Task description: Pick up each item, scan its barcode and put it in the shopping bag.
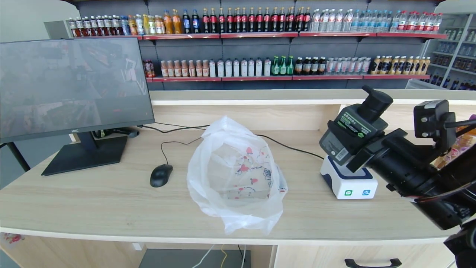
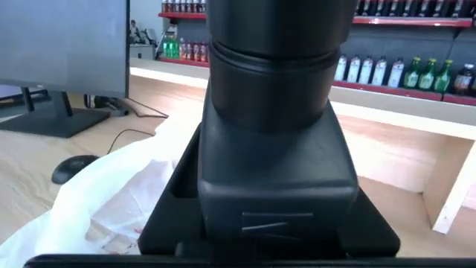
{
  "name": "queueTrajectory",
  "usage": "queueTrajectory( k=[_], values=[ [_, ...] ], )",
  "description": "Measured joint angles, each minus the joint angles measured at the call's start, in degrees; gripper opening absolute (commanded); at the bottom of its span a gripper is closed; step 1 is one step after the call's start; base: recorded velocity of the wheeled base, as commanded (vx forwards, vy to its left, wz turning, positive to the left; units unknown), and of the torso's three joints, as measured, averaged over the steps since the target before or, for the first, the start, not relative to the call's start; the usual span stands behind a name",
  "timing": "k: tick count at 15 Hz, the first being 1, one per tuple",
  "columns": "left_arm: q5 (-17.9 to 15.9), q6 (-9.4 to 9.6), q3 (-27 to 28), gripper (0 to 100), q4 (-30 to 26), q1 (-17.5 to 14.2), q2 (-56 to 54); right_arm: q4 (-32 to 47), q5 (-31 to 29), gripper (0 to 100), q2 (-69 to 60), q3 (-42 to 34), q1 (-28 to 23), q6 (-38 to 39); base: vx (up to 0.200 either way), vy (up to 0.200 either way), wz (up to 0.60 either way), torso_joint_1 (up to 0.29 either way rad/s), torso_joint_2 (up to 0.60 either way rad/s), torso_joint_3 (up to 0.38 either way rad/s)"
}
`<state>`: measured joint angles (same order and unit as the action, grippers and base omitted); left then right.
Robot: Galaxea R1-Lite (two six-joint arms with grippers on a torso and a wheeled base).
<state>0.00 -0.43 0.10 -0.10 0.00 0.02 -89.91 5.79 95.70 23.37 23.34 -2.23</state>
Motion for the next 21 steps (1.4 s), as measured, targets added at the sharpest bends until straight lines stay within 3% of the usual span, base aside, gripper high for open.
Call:
queueTrajectory(
  k=[7,16,21],
  values=[
    [0.00,-0.11,0.00,0,0.00,0.00,0.00,0.00,-0.13,0,0.33,-4.80,-1.22,2.80,0.000,0.000,0.00,0.000,0.00,0.000],
    [-0.02,-0.33,0.00,0,0.00,0.00,0.00,-0.09,-0.07,0,-2.45,-6.81,-1.35,2.50,0.000,0.200,0.00,0.002,0.00,0.000],
    [-0.05,-0.33,0.00,0,0.12,-0.10,0.00,0.13,-0.18,0,-2.50,-7.23,-1.55,2.56,0.000,0.000,0.00,0.000,0.00,0.000]
  ],
)
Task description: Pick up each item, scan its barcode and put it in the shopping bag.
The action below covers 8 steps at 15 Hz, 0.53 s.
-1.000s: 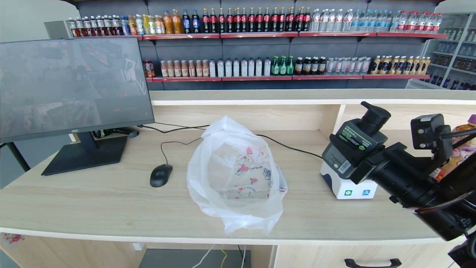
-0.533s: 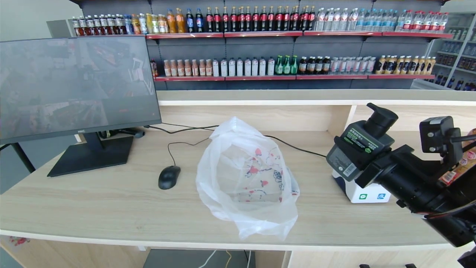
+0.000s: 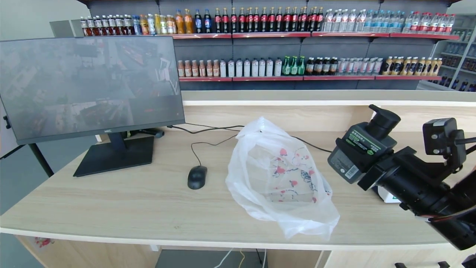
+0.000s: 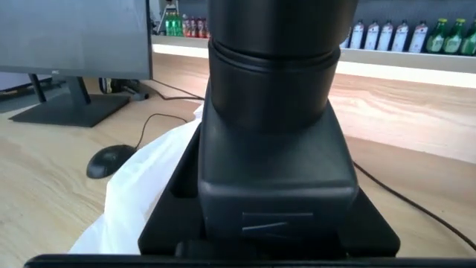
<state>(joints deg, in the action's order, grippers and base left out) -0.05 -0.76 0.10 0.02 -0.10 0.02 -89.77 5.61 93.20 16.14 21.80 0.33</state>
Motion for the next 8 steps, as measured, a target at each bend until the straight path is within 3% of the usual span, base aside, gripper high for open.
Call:
queueTrajectory(
  k=[2,8],
  values=[
    [0.05,-0.02,0.00,0,-0.02,0.15,0.00,-0.15,0.07,0,-0.09,-0.44,0.26,0.02,0.000,0.000,0.00,0.000,0.00,0.000],
    [0.05,0.00,0.00,0,-0.02,0.10,0.00,0.02,0.00,0,-0.12,-1.05,0.17,0.00,0.000,0.000,0.60,0.006,0.00,0.004]
  ],
)
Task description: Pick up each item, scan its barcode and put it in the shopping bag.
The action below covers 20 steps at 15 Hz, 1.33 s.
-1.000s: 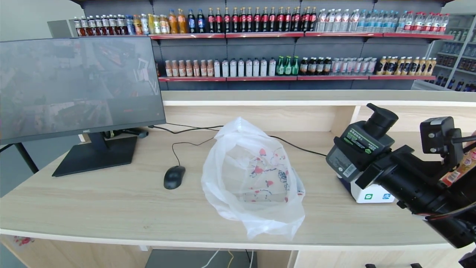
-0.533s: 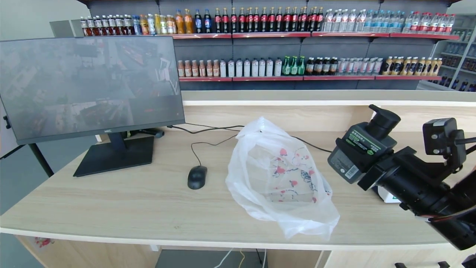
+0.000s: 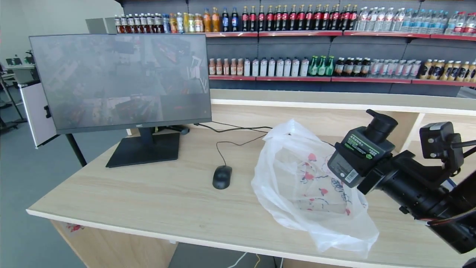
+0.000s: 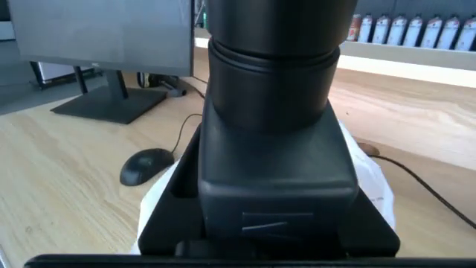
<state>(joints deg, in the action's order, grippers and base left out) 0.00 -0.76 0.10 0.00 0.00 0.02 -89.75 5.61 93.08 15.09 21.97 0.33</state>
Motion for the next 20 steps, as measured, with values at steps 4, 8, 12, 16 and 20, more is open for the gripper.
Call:
queueTrajectory(
  k=[4,8,12,16,20],
  values=[
    [0.00,0.07,0.00,0,0.00,0.05,0.00,-0.17,0.07,0,0.80,1.41,3.13,-1.63,0.000,0.000,0.00,0.000,0.00,0.000],
    [0.00,0.13,0.00,0,-0.05,0.00,0.00,-0.20,0.00,0,6.57,3.84,1.90,-1.80,0.000,0.000,0.00,0.000,0.00,0.000],
    [0.00,0.05,-0.02,0,0.00,0.00,0.00,-0.17,-0.28,0,16.82,10.53,1.24,-1.85,0.000,0.000,0.00,0.000,0.00,0.000],
    [0.00,-0.02,-0.02,0,0.00,0.00,0.00,-0.16,-0.37,0,23.30,12.85,0.60,-1.80,0.000,0.000,0.00,0.000,0.00,0.000],
    [0.00,-0.06,-0.02,0,0.00,0.00,0.00,-0.17,-0.37,0,26.19,13.37,0.02,-1.72,0.000,0.000,0.00,0.000,0.00,0.000]
  ],
)
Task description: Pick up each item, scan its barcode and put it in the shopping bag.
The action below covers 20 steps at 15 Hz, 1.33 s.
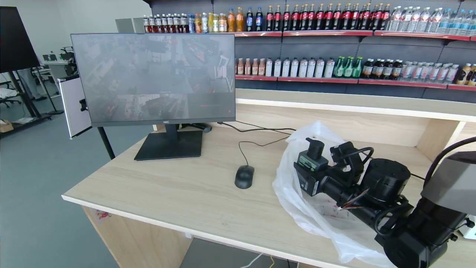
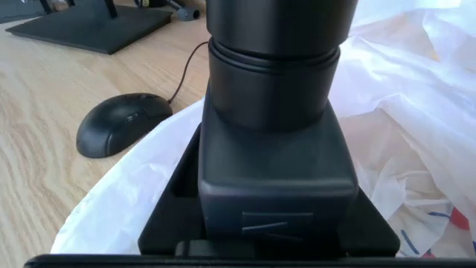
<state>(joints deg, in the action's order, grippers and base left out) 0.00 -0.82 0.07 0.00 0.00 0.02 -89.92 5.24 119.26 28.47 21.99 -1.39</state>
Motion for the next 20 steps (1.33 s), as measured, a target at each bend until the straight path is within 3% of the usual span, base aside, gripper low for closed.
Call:
queueTrajectory(
  k=[19,20],
  values=[
    [0.00,0.02,0.02,0,0.00,0.00,0.00,-0.05,0.00,0,3.34,-0.30,0.30,0.13,0.000,0.000,0.00,0.000,0.00,0.000],
    [0.00,0.02,0.02,0,0.00,0.00,0.00,0.00,0.01,100,3.25,-0.46,0.30,0.11,0.000,0.000,0.00,0.000,0.00,0.000]
  ],
)
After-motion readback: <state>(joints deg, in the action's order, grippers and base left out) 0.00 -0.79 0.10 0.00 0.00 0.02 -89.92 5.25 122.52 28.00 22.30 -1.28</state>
